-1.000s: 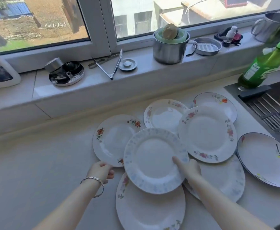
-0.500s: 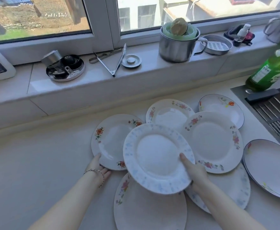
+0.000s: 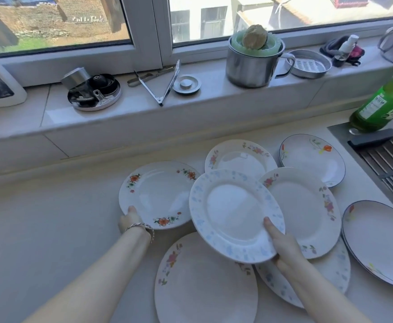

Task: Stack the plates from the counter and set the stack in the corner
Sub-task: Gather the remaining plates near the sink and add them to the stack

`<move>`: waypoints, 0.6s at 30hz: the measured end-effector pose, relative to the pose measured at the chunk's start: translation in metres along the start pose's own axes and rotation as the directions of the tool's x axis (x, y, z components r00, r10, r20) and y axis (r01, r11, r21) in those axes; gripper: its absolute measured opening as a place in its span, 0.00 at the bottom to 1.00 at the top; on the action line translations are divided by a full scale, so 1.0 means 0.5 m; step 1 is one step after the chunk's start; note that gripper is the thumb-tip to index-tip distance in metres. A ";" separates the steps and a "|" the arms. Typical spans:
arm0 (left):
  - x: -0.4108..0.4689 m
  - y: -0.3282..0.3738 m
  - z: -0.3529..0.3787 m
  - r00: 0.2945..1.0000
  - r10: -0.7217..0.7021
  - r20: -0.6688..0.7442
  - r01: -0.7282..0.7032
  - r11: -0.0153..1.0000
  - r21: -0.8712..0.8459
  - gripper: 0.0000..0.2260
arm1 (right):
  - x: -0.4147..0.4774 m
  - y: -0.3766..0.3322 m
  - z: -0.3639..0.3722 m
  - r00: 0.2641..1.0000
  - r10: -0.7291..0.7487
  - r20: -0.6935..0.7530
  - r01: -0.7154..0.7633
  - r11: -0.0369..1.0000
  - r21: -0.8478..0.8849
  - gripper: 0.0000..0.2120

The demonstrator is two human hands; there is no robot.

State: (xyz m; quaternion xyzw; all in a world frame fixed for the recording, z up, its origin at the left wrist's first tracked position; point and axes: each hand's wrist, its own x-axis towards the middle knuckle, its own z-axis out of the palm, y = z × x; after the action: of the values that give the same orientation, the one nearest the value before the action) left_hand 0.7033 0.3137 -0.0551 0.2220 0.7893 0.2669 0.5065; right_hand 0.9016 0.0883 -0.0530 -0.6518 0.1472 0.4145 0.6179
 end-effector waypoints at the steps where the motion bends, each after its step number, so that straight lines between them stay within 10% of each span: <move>1: -0.008 0.004 -0.003 0.999 0.018 -0.037 -0.018 1.000 -0.012 0.17 | -0.001 0.002 -0.003 1.000 -0.003 0.006 0.003 1.000 0.001 0.20; 11: -0.078 0.096 -0.179 0.822 0.568 -0.047 -0.559 0.819 0.130 0.15 | -0.049 -0.014 0.014 0.989 -0.030 0.145 0.031 1.000 -0.005 0.10; 18: -0.077 0.040 -0.452 0.850 0.525 -0.052 -0.517 0.848 0.114 0.12 | -0.137 0.006 0.131 0.941 -0.049 0.334 0.091 0.989 -0.113 0.16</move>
State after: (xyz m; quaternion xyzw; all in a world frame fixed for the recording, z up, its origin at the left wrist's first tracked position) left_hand 0.5123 0.2606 0.0618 0.4408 0.7312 0.3649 0.3713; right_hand 0.8341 0.1265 0.0014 -0.6157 -0.0085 0.5042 0.6055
